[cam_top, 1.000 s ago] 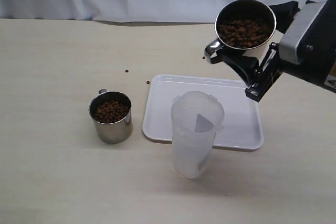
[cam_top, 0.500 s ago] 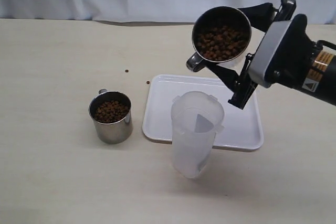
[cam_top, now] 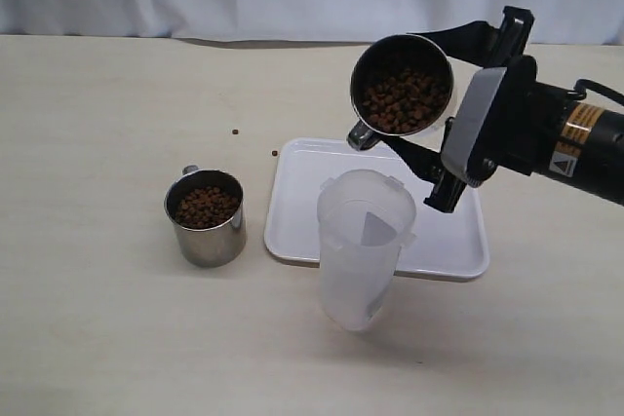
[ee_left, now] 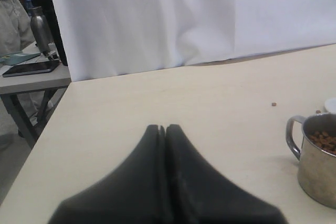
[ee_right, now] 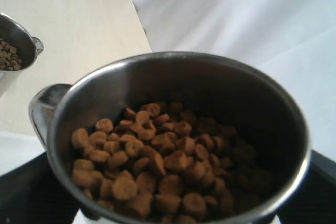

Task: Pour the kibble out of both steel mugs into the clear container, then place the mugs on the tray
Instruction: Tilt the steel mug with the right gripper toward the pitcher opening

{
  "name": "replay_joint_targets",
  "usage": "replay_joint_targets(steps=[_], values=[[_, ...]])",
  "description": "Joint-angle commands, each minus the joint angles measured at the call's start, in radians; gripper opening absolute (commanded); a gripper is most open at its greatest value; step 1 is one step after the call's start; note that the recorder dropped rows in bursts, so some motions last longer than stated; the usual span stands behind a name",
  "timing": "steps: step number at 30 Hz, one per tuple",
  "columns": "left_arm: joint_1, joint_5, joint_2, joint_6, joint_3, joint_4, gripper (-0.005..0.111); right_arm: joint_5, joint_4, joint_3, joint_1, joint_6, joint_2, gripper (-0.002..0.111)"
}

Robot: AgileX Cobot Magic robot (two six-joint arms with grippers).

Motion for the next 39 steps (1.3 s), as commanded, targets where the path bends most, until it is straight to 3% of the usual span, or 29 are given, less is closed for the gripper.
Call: replay_joint_targets(steps=[1, 5, 24, 39], values=[[-0.008, -0.006, -0.003, -0.002, 0.003, -0.008, 0.000, -0.034, -0.011, -0.008, 0.003, -0.012, -0.004, 0.005], [-0.008, -0.012, -0.003, -0.002, 0.003, -0.006, 0.000, -0.057, -0.091, -0.008, 0.003, -0.022, -0.004, 0.005], [-0.008, -0.012, -0.003, -0.002, 0.003, -0.006, 0.000, -0.055, -0.099, 0.012, 0.003, -0.035, -0.100, 0.005], [-0.008, -0.004, -0.003, -0.002, 0.003, -0.008, 0.000, -0.050, -0.098, 0.028, 0.003, -0.162, -0.120, 0.005]])
